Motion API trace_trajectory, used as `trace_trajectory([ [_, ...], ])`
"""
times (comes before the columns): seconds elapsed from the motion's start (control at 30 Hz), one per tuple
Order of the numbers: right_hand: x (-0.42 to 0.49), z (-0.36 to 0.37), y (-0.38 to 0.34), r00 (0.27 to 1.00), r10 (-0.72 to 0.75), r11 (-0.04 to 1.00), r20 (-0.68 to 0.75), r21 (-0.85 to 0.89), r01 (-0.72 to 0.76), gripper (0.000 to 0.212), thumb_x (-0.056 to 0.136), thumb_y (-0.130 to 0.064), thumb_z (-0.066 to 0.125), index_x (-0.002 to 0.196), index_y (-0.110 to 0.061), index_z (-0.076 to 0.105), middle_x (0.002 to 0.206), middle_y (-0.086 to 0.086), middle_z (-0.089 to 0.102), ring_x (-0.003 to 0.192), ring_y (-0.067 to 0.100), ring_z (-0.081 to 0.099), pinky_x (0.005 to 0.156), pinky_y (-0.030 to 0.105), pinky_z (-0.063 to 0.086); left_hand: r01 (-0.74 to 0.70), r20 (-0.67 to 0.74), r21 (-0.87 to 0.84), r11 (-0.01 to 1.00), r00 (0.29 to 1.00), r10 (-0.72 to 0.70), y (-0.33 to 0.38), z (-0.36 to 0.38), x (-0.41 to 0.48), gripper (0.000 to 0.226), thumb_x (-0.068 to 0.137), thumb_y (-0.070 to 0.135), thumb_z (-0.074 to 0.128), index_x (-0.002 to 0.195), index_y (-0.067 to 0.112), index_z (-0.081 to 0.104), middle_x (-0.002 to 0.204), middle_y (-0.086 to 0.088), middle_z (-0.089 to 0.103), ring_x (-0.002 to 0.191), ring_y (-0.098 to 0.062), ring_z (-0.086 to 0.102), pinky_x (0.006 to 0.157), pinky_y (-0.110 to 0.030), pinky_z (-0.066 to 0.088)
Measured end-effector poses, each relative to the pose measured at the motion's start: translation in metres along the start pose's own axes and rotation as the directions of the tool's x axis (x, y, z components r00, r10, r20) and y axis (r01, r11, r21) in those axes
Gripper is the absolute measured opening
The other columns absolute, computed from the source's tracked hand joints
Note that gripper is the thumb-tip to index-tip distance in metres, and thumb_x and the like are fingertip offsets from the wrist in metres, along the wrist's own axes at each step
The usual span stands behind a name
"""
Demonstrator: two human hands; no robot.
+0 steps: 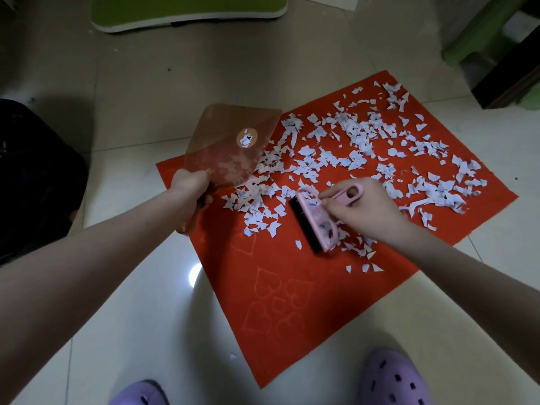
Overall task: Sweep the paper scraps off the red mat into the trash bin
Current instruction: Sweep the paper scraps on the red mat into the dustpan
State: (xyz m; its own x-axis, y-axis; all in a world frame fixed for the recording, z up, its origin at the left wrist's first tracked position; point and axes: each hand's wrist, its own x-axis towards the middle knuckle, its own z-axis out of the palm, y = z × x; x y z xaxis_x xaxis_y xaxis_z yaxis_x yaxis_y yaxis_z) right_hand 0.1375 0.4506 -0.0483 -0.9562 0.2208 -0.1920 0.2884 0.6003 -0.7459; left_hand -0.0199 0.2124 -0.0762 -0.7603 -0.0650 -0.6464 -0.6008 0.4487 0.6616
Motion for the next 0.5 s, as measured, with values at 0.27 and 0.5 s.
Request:
trace_trajectory([
  [0.27, -0.004, 0.026, 0.004, 0.985, 0.029, 0.996, 0.172, -0.092, -0.013, 0.016, 0.085, -0.014, 0.063, 0.096, -0.018, 0.074, 0.081, 0.002, 0.074, 0.066, 0.022, 0.067, 0.061, 0.035, 0.056, -0.026, -0.006, -0.002, 1.000, 1.000, 0.026, 0.005, 0.006, -0.003, 0.020, 0.095, 0.011, 0.045, 0.076, 0.006, 0.050, 0.062, -0.008, 0.054, 0.025, -0.008, 0.036, 0.033, -0.011, 0.031],
  [0.5, -0.002, 0.000, -0.010, 1.000, 0.020, 1.000, 0.004, -0.010, -0.020, 0.012, 0.085, -0.014, 0.063, 0.088, -0.019, 0.073, 0.073, -0.002, 0.072, 0.064, 0.019, 0.068, 0.059, 0.036, 0.055, -0.022, 0.004, -0.013, 1.000, 1.000, 0.022, 0.002, -0.001, 0.001, 0.018, 0.096, 0.016, 0.050, 0.080, 0.008, 0.051, 0.062, -0.007, 0.054, 0.032, -0.011, 0.037, 0.035, -0.014, 0.032],
])
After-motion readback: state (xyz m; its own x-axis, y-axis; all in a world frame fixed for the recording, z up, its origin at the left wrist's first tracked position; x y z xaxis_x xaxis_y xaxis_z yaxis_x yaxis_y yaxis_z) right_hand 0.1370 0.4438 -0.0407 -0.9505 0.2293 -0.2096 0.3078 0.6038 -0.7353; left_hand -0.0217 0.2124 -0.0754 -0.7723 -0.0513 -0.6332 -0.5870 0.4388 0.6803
